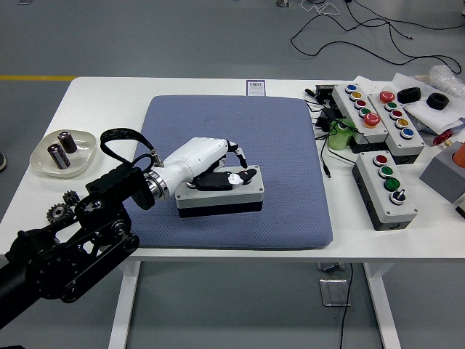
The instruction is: Pick up the button,place it on the desk,press the button,press the button
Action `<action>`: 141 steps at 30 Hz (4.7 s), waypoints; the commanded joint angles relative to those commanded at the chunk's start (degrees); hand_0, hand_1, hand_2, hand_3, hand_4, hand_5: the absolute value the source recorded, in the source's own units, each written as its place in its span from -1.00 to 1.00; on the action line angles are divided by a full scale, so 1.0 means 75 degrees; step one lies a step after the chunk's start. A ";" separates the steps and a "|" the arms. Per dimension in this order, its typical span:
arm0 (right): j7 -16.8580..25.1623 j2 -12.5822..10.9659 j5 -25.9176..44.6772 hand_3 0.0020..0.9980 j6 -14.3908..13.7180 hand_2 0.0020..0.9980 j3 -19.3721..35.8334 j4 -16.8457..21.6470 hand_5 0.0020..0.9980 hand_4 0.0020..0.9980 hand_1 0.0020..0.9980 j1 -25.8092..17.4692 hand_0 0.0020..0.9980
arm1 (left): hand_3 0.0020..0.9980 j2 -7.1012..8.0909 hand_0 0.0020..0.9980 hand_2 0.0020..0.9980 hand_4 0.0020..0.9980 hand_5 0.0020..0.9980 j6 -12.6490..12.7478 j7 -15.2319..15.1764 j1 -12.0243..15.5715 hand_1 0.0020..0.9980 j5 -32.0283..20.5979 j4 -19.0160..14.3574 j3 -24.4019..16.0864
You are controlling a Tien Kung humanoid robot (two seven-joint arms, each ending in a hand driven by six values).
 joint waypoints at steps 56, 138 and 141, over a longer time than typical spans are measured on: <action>0.0014 0.0005 0.0177 0.26 -0.0013 0.37 -0.0109 0.0000 -0.65 -0.39 0.29 0.0037 0.34 | 0.59 -0.0137 -0.68 -0.36 0.35 1.00 0.2131 -0.0400 0.0417 -0.43 -0.2788 0.0403 -0.1846; 0.0036 -0.0015 0.0164 0.26 -0.0019 0.37 -0.0048 0.0000 -0.65 -0.39 0.29 0.0057 0.34 | 0.54 -0.0382 0.44 0.57 0.37 1.00 0.0276 -0.0734 0.1473 0.56 -0.6556 0.1053 -0.3985; 0.0035 -0.0014 0.0161 0.26 -0.0019 0.37 -0.0046 0.0000 -0.65 -0.39 0.29 0.0057 0.34 | 0.54 -0.0380 0.44 0.57 0.37 1.00 0.0347 -0.0759 0.1465 0.56 -0.6584 0.1051 -0.3981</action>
